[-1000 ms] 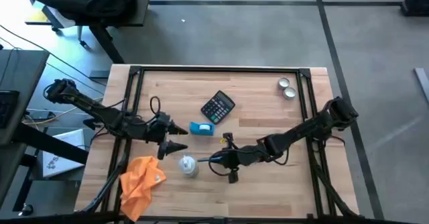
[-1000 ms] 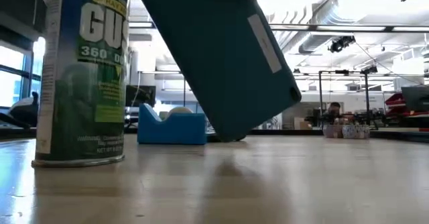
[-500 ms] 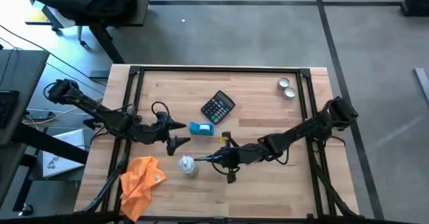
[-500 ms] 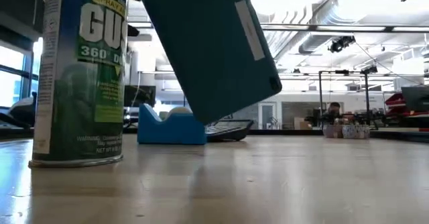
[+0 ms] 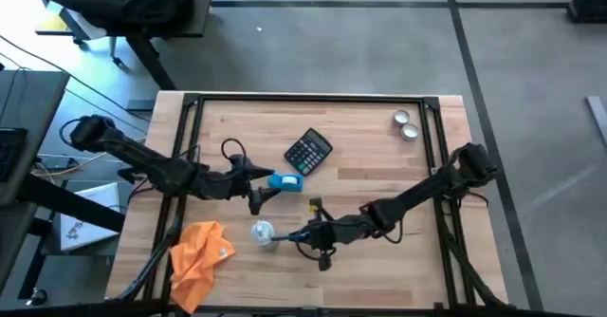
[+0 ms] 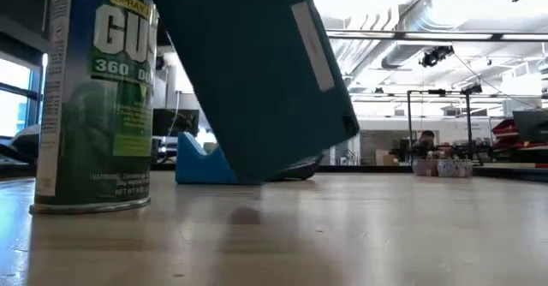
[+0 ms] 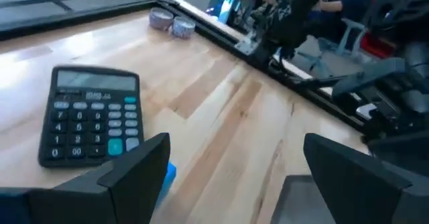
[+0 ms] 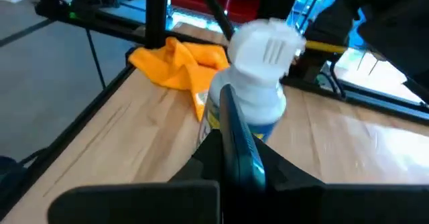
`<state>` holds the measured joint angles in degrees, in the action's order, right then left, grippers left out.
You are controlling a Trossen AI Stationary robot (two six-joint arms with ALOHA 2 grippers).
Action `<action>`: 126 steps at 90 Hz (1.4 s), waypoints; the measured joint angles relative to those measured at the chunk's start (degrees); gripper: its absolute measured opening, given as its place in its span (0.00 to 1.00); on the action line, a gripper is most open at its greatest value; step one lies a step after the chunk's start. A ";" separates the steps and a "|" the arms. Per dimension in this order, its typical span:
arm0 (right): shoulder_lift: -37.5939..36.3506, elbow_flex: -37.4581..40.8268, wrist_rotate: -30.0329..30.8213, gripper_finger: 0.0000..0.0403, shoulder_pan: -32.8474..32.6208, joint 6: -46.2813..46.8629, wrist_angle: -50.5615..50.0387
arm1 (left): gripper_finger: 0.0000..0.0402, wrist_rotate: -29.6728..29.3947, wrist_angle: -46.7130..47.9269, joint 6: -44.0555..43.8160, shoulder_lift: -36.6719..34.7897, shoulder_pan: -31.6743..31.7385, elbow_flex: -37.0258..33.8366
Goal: Apply microfiber cloth
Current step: Spray the cellphone using the white spray bottle
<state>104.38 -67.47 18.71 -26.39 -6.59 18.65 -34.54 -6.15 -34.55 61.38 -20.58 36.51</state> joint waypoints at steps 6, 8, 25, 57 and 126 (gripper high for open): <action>0.00 -0.87 -0.03 0.00 -0.35 -1.21 -0.31 | 0.80 -0.58 1.05 2.94 -3.35 0.00 1.16; 0.00 -1.22 -0.01 0.00 -0.46 -1.60 -0.49 | 0.80 -0.91 1.45 4.06 -4.56 0.00 1.53; 0.00 -5.86 5.36 0.00 -0.76 -4.26 -10.89 | 0.80 -3.72 7.07 9.41 -15.54 -0.06 3.50; 0.24 -8.64 15.00 0.00 1.55 -2.23 -23.12 | 0.80 0.79 28.89 -13.76 -19.23 -7.91 -0.24; 4.50 -8.62 7.71 0.00 1.63 0.59 -15.88 | 0.80 -0.28 14.45 -23.73 3.03 -20.26 -2.03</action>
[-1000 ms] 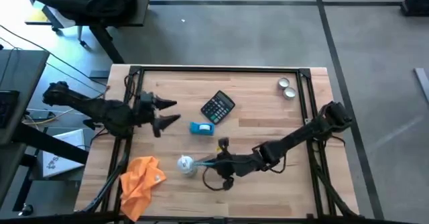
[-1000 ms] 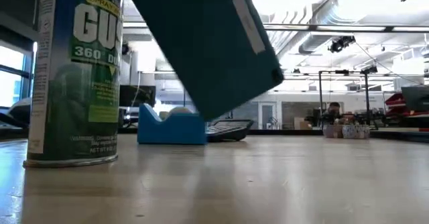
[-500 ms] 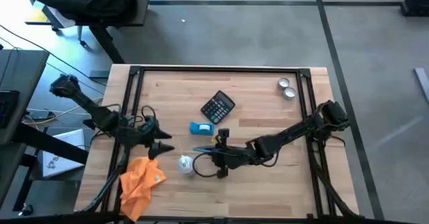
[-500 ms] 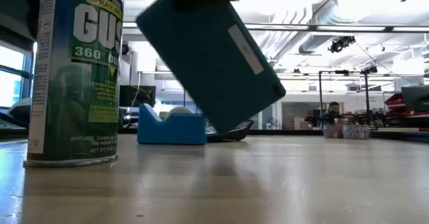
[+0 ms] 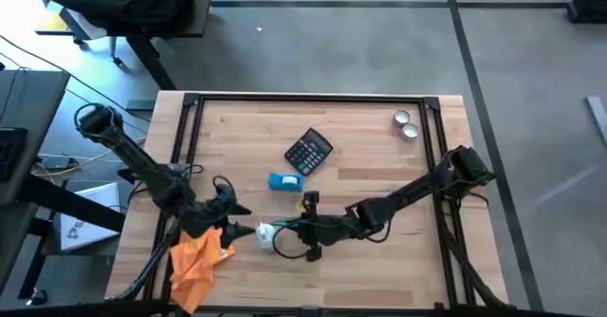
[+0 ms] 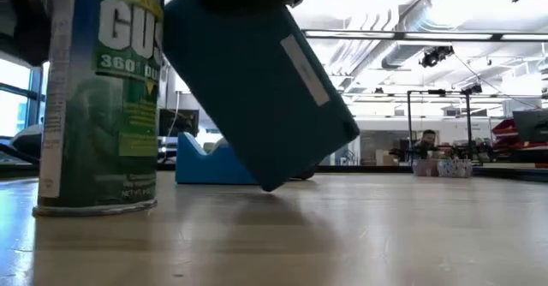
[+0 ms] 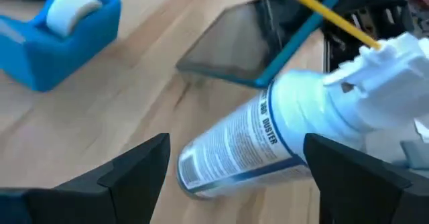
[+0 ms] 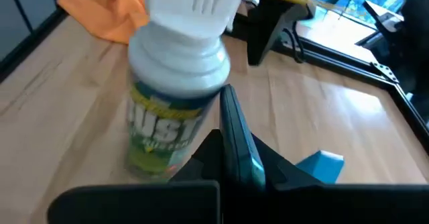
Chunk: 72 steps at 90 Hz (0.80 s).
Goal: Apply microfiber cloth
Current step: Spray the cellphone using the white spray bottle
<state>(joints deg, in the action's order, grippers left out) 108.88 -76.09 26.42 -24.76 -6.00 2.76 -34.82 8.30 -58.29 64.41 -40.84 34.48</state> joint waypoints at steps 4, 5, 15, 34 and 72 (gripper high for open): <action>0.00 0.00 -0.04 0.00 -0.23 0.29 0.30 | 0.80 -1.63 -1.08 1.12 0.86 0.80 0.00; 0.00 0.00 -0.07 0.00 -0.33 0.46 0.33 | 0.80 -1.98 -1.34 1.38 1.02 1.01 0.01; 0.00 0.00 -0.16 0.00 -0.94 2.46 0.00 | 0.80 -4.44 -1.92 1.99 1.76 3.14 0.00; -0.11 0.00 0.21 0.00 -2.04 4.19 -0.92 | 0.80 -5.01 -2.02 5.48 -0.54 5.95 0.29; -0.98 0.00 3.72 0.00 -3.56 9.76 -7.59 | 0.80 4.21 -2.23 -7.57 -1.63 -8.01 1.22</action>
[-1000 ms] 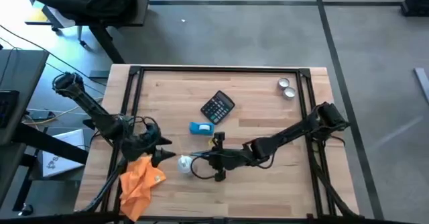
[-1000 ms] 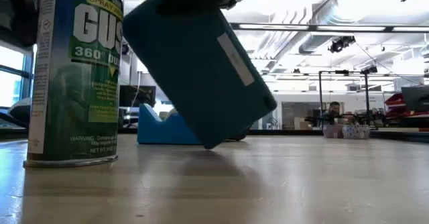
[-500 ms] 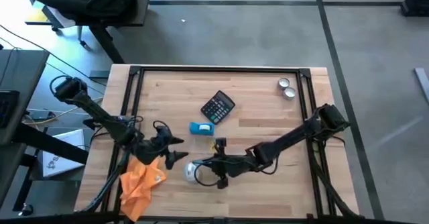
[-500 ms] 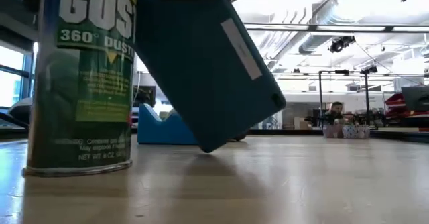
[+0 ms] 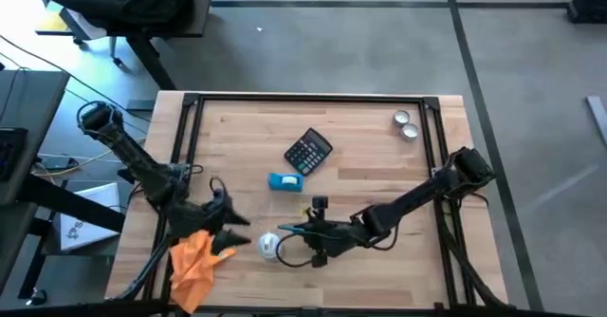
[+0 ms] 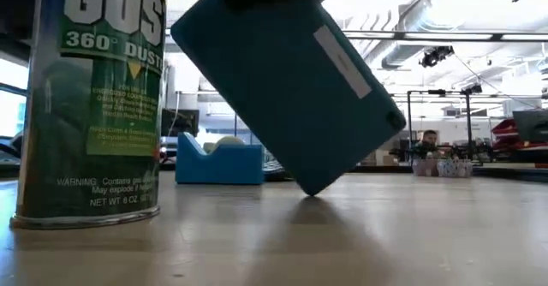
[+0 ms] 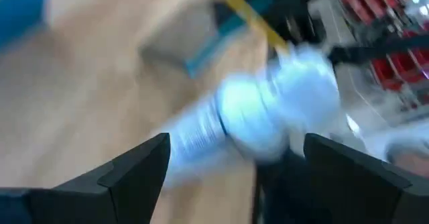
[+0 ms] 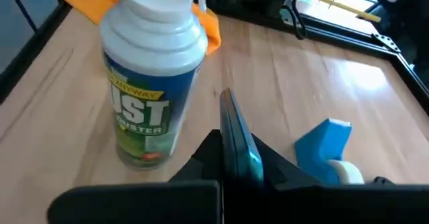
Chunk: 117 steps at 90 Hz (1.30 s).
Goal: Apply microfiber cloth
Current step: Spray the cellphone using the white spray bottle
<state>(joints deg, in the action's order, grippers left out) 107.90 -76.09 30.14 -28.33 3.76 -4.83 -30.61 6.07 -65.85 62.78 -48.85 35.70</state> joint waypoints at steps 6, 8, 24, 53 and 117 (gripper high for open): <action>0.00 0.00 -0.20 0.00 -0.32 0.23 0.78 | 0.80 -2.77 -0.03 -2.04 2.71 -2.32 0.00; 0.00 0.00 -0.30 0.00 -0.35 0.38 1.17 | 0.80 -3.66 -0.17 -2.63 3.70 -2.84 0.00; 0.35 0.00 -1.41 0.00 -0.38 0.95 2.81 | 0.80 -8.82 -4.08 -2.93 10.54 -3.07 0.00; 0.48 0.02 -1.71 0.00 -0.36 2.42 4.77 | 0.80 -16.47 -2.21 1.24 11.62 4.68 -0.02; -8.89 0.09 6.95 0.00 -6.52 18.09 -22.24 | 0.80 -22.89 -5.20 16.62 -2.09 4.58 -0.02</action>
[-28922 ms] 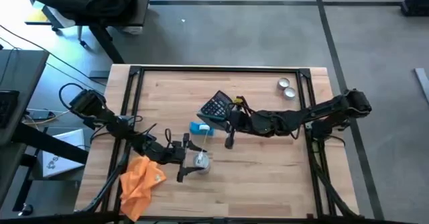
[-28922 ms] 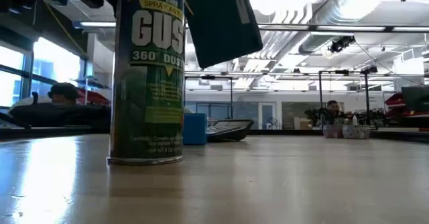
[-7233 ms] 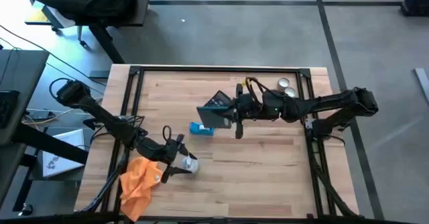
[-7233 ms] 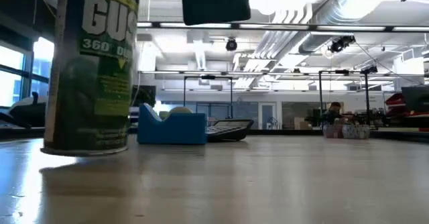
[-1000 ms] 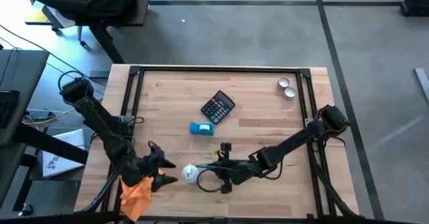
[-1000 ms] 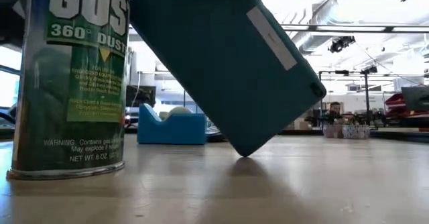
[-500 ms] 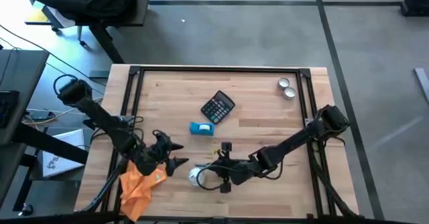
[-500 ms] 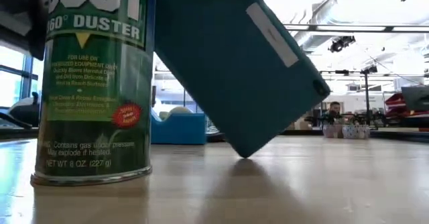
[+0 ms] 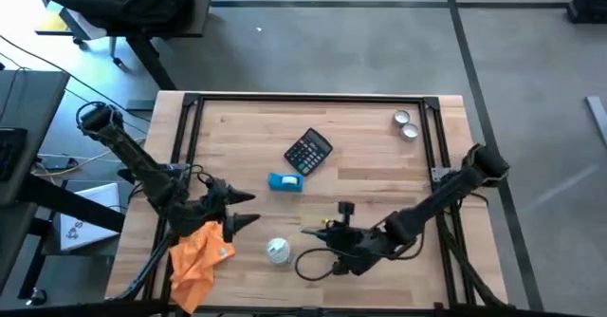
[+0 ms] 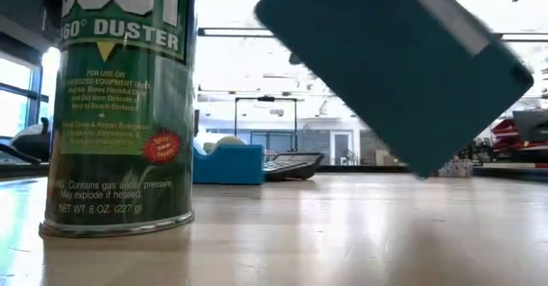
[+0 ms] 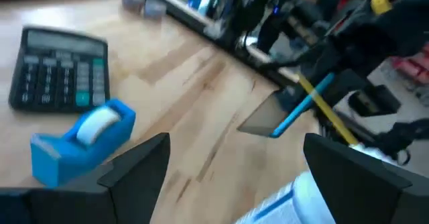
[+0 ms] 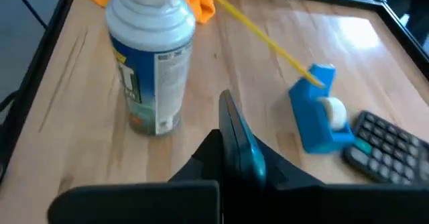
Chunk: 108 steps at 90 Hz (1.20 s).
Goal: Apply microfiber cloth
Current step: Spray the cellphone using the white spray bottle
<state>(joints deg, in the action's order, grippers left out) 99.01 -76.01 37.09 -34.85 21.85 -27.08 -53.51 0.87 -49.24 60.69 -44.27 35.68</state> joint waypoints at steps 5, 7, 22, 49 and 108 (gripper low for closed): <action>-0.83 0.00 -0.05 0.00 -0.39 1.64 -2.95 | 0.80 -0.03 -1.24 1.07 0.04 0.06 0.00; -1.15 0.00 -0.03 0.00 -0.49 2.27 -4.04 | 0.80 -0.05 -1.61 1.45 0.04 0.09 0.00; -2.93 0.00 -0.01 0.00 -1.90 7.13 -11.83 | 0.80 -0.05 -2.49 2.44 0.04 0.43 0.00; -4.23 0.00 0.91 0.00 -3.59 12.28 -17.65 | 0.80 -2.39 -4.54 3.06 0.04 0.44 0.00; -7.31 0.00 7.42 0.00 -6.78 19.32 -25.84 | 0.80 20.11 -22.87 22.29 6.51 3.61 7.02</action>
<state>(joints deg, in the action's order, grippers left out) 91.70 -76.01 44.51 -41.63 41.17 -52.91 -33.40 -22.00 -26.95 67.20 -40.66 42.70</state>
